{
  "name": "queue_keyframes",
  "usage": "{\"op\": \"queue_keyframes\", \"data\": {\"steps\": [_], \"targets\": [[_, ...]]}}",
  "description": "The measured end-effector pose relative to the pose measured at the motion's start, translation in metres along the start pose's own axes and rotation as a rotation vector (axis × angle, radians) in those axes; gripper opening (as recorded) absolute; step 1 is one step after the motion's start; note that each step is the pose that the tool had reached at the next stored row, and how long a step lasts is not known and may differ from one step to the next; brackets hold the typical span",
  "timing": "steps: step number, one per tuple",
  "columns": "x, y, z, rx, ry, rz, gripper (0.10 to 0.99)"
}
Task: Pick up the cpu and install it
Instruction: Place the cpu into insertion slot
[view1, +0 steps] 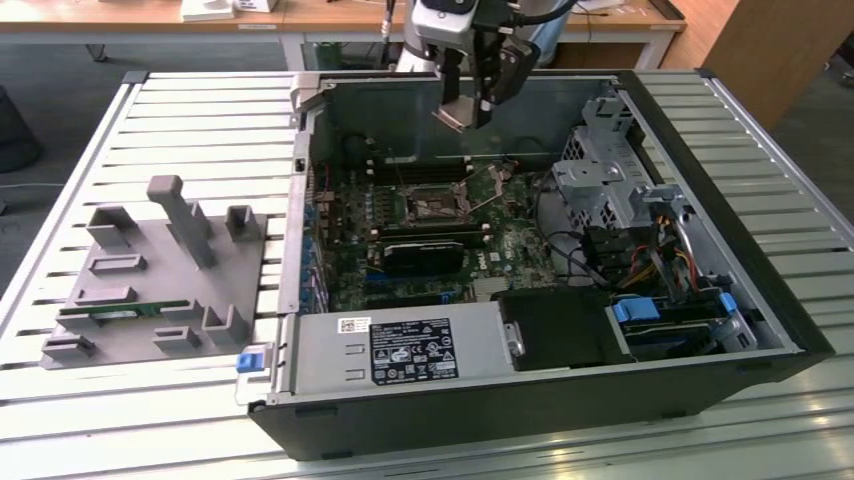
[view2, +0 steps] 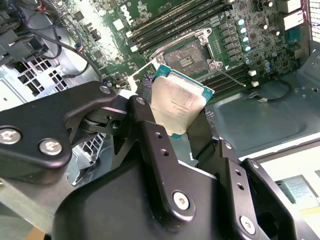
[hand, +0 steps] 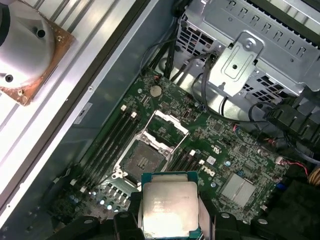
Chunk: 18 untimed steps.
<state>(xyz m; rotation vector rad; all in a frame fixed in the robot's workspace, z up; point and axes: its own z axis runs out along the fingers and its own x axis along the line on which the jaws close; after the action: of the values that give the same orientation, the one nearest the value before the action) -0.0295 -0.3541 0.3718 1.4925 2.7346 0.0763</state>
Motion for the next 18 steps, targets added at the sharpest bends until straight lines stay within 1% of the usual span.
{"op": "queue_keyframes", "data": {"steps": [18], "targets": [[0.001, -0.0019, 0.0044, 0.0, -0.0008, 0.015, 0.533]]}}
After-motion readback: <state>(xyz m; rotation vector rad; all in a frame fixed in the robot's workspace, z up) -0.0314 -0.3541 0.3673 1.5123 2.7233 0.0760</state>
